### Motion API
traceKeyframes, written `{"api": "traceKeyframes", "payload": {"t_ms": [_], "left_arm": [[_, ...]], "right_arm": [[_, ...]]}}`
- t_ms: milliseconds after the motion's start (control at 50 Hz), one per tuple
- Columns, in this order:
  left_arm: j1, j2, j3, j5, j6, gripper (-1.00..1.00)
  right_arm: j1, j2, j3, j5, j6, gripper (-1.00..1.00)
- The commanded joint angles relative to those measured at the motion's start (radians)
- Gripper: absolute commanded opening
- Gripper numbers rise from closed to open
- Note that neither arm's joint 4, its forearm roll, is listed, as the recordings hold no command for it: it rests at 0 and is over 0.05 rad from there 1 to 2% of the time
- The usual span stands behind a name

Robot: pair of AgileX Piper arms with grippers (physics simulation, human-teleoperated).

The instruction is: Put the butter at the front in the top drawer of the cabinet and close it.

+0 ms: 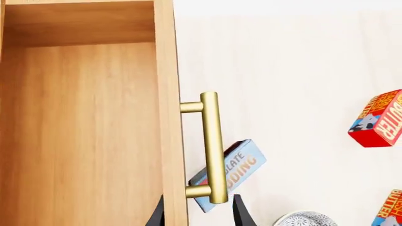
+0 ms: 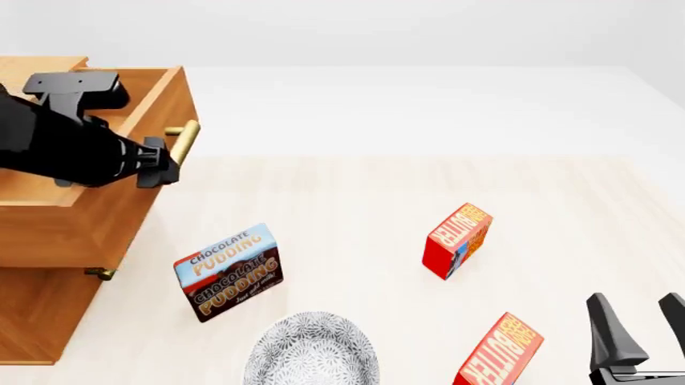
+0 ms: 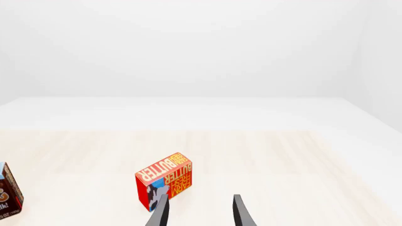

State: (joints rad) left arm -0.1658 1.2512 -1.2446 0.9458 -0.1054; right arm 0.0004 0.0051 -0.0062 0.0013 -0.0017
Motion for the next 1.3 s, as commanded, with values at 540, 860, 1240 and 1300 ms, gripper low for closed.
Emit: {"api": "traceKeyframes", "payload": {"t_ms": [540, 860, 1240, 1300], "left_arm": [[-0.132, 0.023, -0.003, -0.004, -0.004, 1.00], [-0.178, 0.030, 0.016, -0.019, -0.011, 1.00], [-0.225, 0.032, 0.003, -0.011, -0.014, 1.00], [-0.229, 0.034, -0.001, -0.010, -0.013, 1.00]], "right_arm": [[0.000, 0.000, 0.001, -0.001, 0.001, 1.00], [0.000, 0.000, 0.001, -0.001, 0.000, 1.00], [0.000, 0.000, 0.001, -0.001, 0.000, 1.00], [0.000, 0.000, 0.001, -0.001, 0.001, 1.00]]}}
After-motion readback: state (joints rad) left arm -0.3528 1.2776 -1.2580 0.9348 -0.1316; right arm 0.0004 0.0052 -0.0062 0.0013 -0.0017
